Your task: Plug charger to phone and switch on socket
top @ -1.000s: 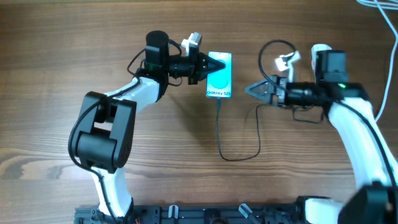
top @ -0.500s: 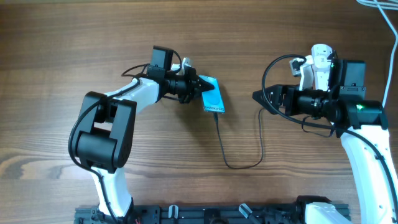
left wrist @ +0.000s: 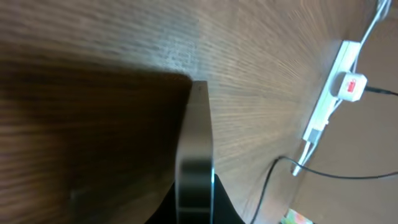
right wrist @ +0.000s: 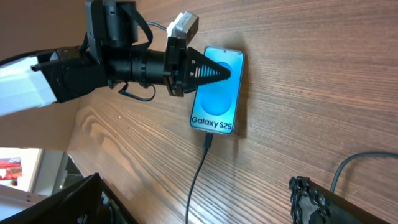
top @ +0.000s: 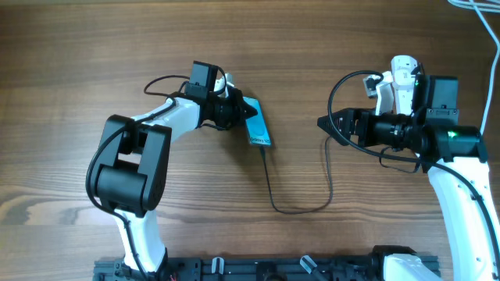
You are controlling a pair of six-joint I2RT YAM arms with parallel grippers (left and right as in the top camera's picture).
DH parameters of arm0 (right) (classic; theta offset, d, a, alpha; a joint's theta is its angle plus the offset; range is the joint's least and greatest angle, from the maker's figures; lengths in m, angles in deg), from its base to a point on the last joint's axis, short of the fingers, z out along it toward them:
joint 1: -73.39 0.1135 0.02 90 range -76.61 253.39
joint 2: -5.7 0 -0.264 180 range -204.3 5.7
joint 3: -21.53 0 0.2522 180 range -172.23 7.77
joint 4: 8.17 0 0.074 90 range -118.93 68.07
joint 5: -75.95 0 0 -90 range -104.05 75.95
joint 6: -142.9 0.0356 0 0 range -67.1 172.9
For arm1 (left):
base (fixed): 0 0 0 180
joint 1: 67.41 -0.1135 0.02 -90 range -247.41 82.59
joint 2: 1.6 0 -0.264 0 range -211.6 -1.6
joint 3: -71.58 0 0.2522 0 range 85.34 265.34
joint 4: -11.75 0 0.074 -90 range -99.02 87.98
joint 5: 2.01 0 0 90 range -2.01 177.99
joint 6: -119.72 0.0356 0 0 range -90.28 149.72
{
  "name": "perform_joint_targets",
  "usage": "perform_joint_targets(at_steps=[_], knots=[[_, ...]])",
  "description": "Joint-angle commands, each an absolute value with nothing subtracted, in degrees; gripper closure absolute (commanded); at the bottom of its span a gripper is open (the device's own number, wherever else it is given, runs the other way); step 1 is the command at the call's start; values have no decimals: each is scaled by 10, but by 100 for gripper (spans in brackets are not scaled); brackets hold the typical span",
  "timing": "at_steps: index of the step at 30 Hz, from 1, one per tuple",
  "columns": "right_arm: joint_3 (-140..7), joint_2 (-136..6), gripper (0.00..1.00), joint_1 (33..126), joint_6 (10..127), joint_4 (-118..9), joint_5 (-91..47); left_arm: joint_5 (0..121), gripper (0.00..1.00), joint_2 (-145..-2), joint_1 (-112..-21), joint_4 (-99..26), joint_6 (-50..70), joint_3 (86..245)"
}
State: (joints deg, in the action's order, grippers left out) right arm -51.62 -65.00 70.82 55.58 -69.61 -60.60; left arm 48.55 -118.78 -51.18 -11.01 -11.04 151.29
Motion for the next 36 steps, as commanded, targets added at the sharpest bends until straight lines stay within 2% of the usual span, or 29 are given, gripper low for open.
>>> perform_joint_targets(at_steps=[1,7,10,17,24,30,36], knots=[[-525,-645,2,708,544,-701,-601,530,96,-1186,-512,-109,-67,1514],[-525,-645,2,708,544,-709,-601,536,94,-1186,-512,-109,-12,1514],[-525,-645,2,708,546,-709,-601,549,76,-1186,-512,-116,-5,1514],[-525,-645,2,708,546,-716,-602,629,64,-1186,-512,-161,-5,1514],[-525,-645,2,708,546,-722,-602,679,28,-1186,-512,-188,-5,1513],[-525,-645,2,708,546,-722,-602,752,18,-1186,-512,-243,-7,1514],[-525,-645,2,708,546,-721,-590,802,16,-1186,-525,-306,-7,1514]])
